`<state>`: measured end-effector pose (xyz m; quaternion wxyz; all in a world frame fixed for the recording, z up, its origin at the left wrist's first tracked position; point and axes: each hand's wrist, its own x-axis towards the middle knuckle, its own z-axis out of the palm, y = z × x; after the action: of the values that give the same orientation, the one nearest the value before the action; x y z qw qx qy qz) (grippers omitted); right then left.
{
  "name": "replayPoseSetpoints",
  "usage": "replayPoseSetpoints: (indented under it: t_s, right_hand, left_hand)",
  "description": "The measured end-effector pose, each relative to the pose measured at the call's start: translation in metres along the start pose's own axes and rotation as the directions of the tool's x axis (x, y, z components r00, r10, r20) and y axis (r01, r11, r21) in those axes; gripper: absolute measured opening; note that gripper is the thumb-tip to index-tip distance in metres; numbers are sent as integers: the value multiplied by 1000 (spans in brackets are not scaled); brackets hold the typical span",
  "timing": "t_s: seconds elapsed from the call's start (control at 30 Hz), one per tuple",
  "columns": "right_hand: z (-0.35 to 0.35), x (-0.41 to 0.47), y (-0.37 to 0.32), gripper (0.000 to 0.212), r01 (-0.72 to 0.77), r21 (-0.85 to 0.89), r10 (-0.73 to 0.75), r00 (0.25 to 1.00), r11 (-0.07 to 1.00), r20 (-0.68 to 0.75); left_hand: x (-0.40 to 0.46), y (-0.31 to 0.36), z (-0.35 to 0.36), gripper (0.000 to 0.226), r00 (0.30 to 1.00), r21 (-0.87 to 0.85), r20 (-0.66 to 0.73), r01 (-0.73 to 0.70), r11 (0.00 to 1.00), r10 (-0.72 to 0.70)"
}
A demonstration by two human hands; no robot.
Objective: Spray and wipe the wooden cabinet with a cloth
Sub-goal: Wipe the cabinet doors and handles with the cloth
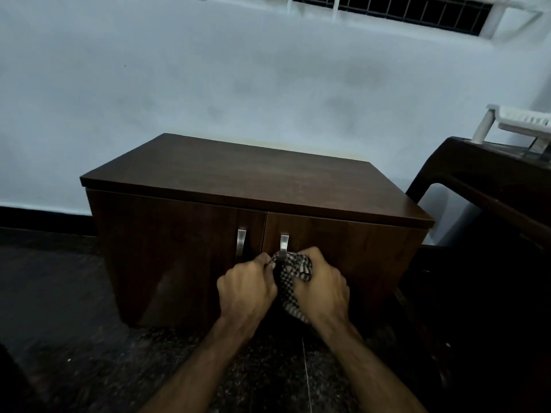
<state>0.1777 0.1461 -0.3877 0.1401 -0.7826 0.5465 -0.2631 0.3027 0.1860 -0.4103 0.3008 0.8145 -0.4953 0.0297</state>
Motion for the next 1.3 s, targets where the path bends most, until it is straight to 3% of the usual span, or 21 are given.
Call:
replayPoseSetpoints:
  t_s: [0.1,0.23,0.4,0.6,0.73,0.9,1.0,1.17,1.3]
  right_hand:
    - [-11,7,-9,30,72,-46,-72,997,996,4]
    - [-1,0,0,37,8,-13,-8,1000,1000,24]
    - [16,-8,14,29,-68,62,68,998,996,1]
    - [7,3,11,27,-7,42,7,1000,999,0]
    - [4,9,7,25,40,101,-38,999,994,-29]
    - [3,1,29,13,-93,125,95,995,988,-10]
    - [-8,-2,29,11,-36,213,49,997,976,-57]
    - [-29,13,1,15,24,527,16,997,850,-71]
    - [-39,8,-5,26,-115,793,17,991,598,131]
  left_hand:
    - [-4,0,5,31,998,-59,7,68,996,-68]
    - [-3,1,1,26,996,-73,16,86,994,-85]
    - [11,5,-17,25,999,60,21,-41,997,40]
    - [19,10,-25,28,994,132,26,-108,985,105]
    - [21,12,-31,27,993,108,17,-114,988,113]
    - [21,5,-46,28,990,43,-2,-141,989,141]
    - [21,0,-54,25,989,-22,-57,-141,990,139]
    - [13,-5,-58,26,990,-157,-53,-136,978,129]
    - [5,-22,-53,37,971,-474,183,-48,879,152]
